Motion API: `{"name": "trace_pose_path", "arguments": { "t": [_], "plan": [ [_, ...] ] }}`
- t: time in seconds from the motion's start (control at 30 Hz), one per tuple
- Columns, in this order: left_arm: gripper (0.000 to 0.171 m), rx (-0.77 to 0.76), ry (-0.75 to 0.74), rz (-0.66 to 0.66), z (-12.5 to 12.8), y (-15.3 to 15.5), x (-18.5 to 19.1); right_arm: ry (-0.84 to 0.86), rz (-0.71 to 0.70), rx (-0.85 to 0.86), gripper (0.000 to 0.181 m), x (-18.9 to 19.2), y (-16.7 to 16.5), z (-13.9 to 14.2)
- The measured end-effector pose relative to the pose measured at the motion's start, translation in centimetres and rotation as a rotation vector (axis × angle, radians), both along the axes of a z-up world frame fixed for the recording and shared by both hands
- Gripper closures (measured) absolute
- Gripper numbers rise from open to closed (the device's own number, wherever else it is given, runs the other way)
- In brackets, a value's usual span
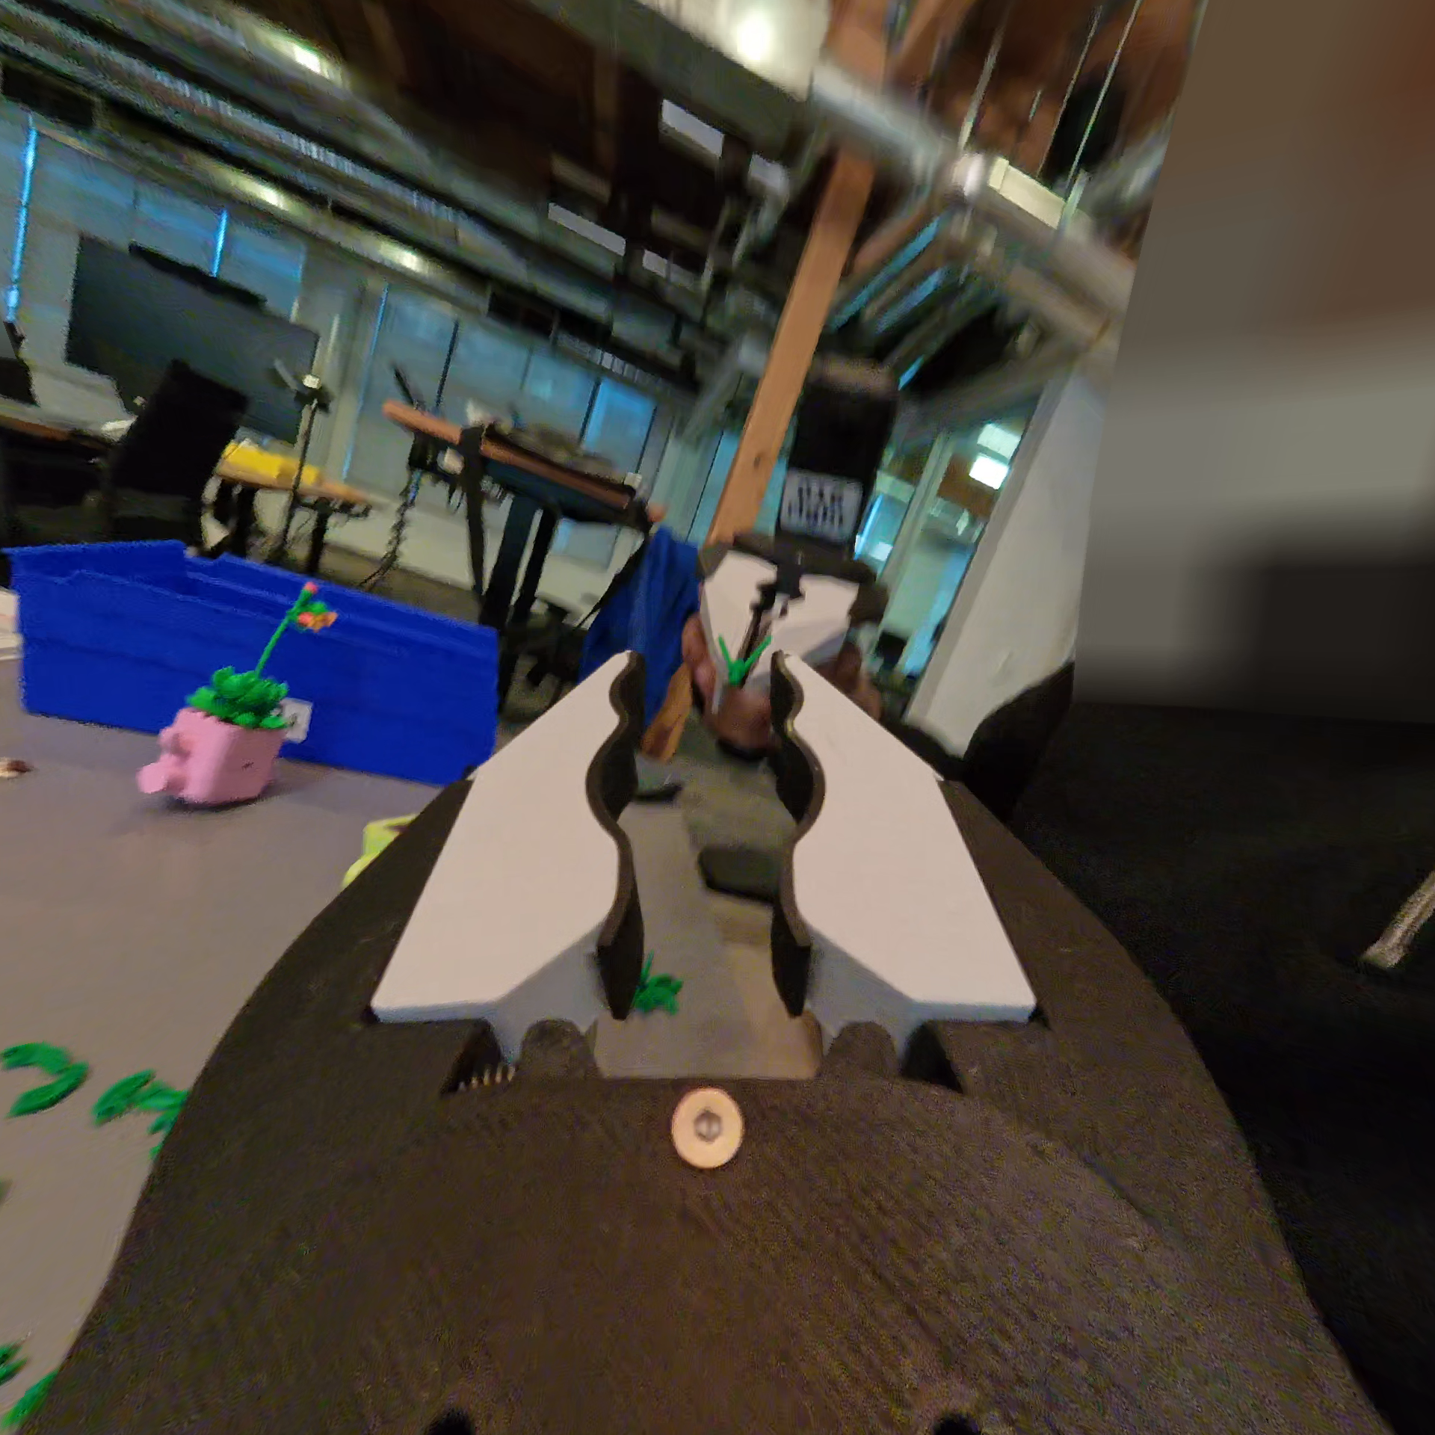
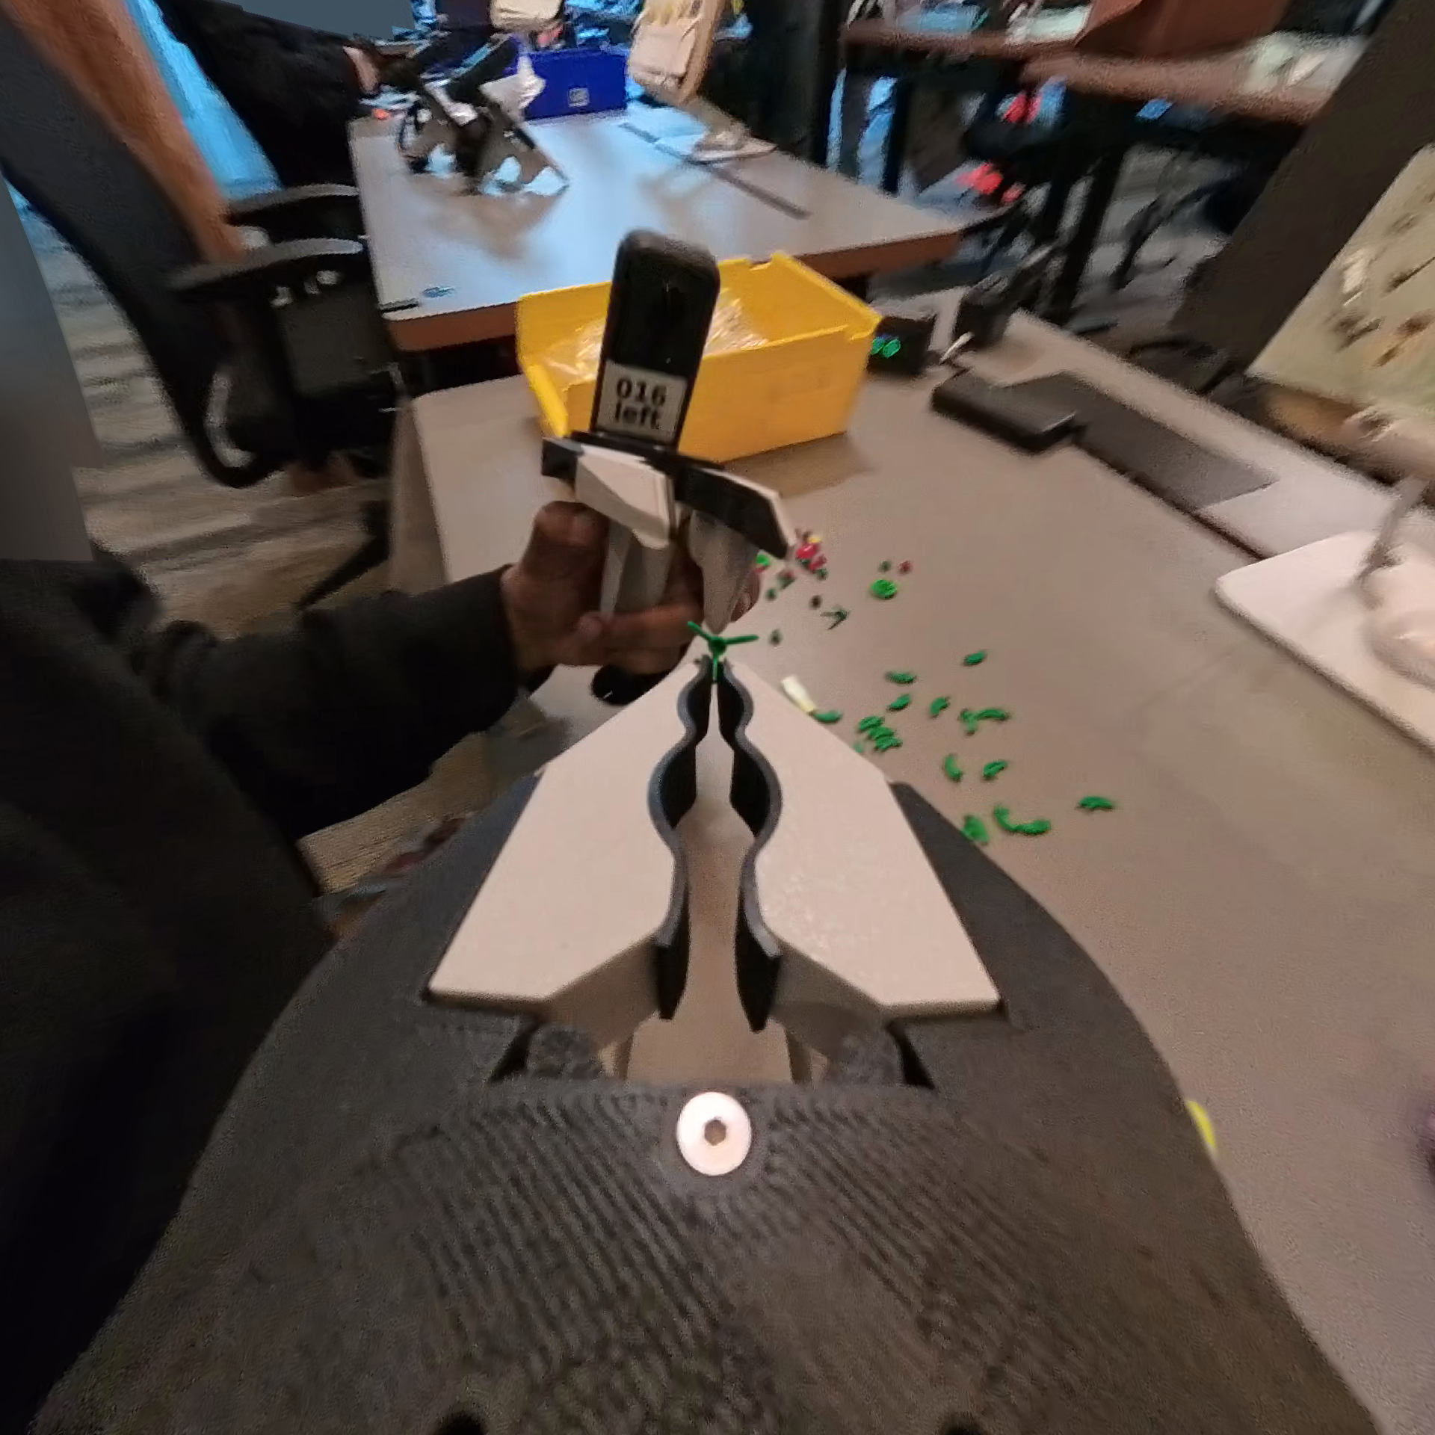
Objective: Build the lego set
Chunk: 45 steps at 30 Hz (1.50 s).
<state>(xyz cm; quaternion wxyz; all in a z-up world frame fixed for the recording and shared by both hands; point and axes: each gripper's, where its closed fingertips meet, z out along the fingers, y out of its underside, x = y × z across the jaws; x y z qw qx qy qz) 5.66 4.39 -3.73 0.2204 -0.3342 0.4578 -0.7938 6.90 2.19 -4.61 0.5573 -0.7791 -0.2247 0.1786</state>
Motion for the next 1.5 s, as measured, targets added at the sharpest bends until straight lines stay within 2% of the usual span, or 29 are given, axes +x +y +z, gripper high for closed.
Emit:
{"name": "trace_pose_path", "arguments": {
  "t": [0.1,0.3,0.7,1.27,1.5],
  "plan": [
    [0.151,0.150,-0.001,0.030,-0.4,-1.6,0.2,0.079,0.084,-0.122,0.181,0.1,-1.3,0.1],
    [0.153,0.208,-0.052,0.013,0.5,-4.0,0.8,0.218,0.127,-0.110,0.181,0.0,-1.6,1.9],
    [0.169,0.186,-0.103,0.081,1.5,-4.4,1.7,0.243,0.122,-0.095,0.181,0.1,-1.4,2.0],
    [0.170,0.177,-0.100,0.080,1.6,-4.2,1.7,0.230,0.116,-0.097,0.181,0.0,-1.2,2.0],
    [0.170,0.163,-0.106,0.120,1.7,-3.5,1.8,0.212,0.093,-0.031,0.179,0.1,-0.8,2.3]
  ]
}}
